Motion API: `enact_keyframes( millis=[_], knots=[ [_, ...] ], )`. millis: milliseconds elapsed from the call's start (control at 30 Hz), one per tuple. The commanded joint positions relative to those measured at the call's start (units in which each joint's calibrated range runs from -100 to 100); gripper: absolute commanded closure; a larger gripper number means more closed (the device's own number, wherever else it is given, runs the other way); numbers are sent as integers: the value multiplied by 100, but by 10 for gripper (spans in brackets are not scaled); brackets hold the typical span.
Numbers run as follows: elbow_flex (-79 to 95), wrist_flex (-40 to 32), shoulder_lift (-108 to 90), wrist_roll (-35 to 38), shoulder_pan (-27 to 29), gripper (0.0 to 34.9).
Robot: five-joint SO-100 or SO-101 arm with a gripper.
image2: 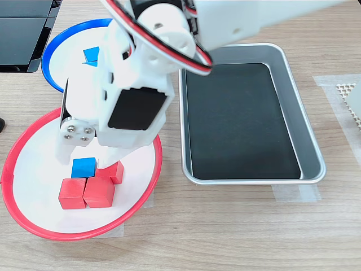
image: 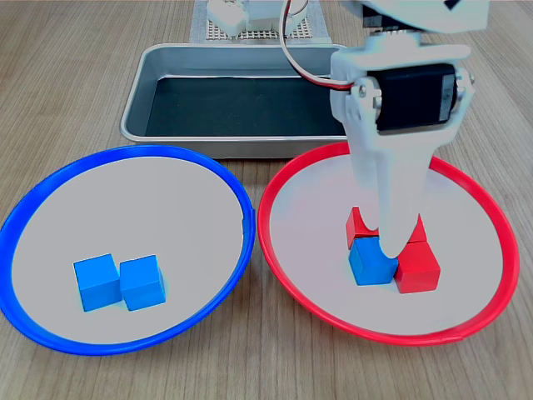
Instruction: Relocate any blue block in the red dish to the blue dish, correcting any misplacements.
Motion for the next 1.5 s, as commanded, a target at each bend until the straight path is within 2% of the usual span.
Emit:
enact_keyframes(
  millis=[0,367,767,1233,1467],
  knots=[
    [137,-116,-131,-15,119,236],
    [73,-347,-131,10,439,232],
    [-355,-314,151,-29,137,217],
    [-264,-289,321,24,62,198],
    [-519,-273,526,63,-88,207]
  ],
)
